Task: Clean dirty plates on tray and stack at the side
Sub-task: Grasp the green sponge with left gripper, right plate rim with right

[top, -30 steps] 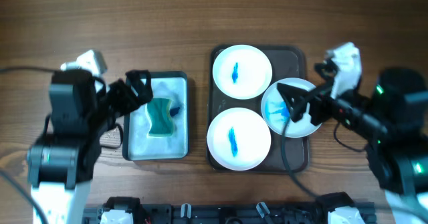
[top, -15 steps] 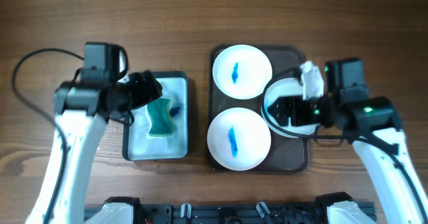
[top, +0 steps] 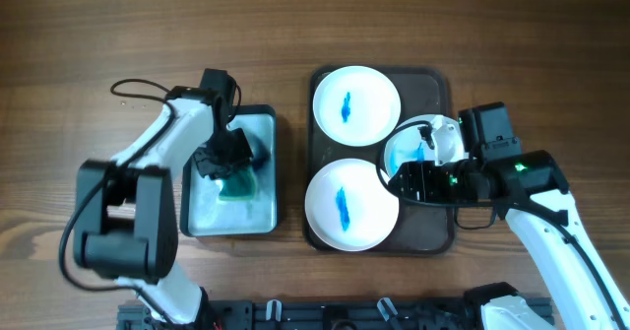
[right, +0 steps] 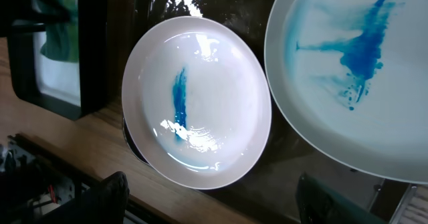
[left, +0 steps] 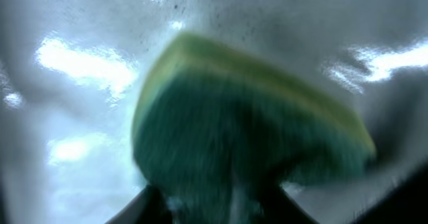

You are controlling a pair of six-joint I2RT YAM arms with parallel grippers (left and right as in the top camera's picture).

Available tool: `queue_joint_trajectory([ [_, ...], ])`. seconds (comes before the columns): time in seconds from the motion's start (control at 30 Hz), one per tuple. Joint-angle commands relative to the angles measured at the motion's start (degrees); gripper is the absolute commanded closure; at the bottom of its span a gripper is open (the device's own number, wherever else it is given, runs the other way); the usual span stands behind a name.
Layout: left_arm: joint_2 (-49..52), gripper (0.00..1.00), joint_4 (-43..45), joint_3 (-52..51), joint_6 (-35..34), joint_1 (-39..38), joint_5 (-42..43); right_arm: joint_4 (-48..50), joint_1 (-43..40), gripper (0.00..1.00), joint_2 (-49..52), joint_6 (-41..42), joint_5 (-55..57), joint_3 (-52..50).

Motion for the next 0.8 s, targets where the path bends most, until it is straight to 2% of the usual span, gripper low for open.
queue_joint_trajectory([
  [0.0, 2.1, 0.96, 4.1, -0.3, -0.3, 0.0, -3.1, 0.5, 0.4, 0.2, 0.0, 0.8, -1.2, 0.0],
  [0.13, 0.7, 0.96, 1.2, 1.6, -0.3, 0.0, -3.1, 0.5, 0.4, 0.2, 0.0, 0.9, -1.2, 0.0],
  [0.17, 0.3, 0.89, -0.2, 2.5, -0.3, 0.0, -3.1, 0.5, 0.4, 0.2, 0.0, 0.8, -1.2, 0.0],
  [0.2, -0.3, 0.75, -1.7, 3.5, -0.3, 0.0, -3.1, 0.5, 0.4, 0.2, 0.0, 0.9, -1.2, 0.0],
  [0.37, -3.1, 0.38, -4.9, 6.7, 0.0, 0.0, -3.3, 0.5, 0.4, 0.2, 0.0, 1.3, -1.2, 0.0],
  [0.5, -2.5, 0.37, -2.3, 5.7, 0.0, -0.1, -6.1, 0.5, 0.4, 0.2, 0.0, 1.3, -1.2, 0.0],
  [0.63, -1.0, 0.42, 5.5, 1.0, 0.1, -0.1, -6.3, 0.5, 0.4, 0.2, 0.0, 1.3, -1.2, 0.0],
  [0.73, -0.2, 0.54, 11.7, -3.3, 0.1, -0.1, -5.7, 0.7, 0.4, 0.2, 0.0, 2.3, -0.8, 0.0],
  [0.77, -0.2, 0.64, 13.1, -4.3, 0.2, -0.1, -5.7, 0.9, 0.4, 0.2, 0.0, 2.3, -0.8, 0.0],
])
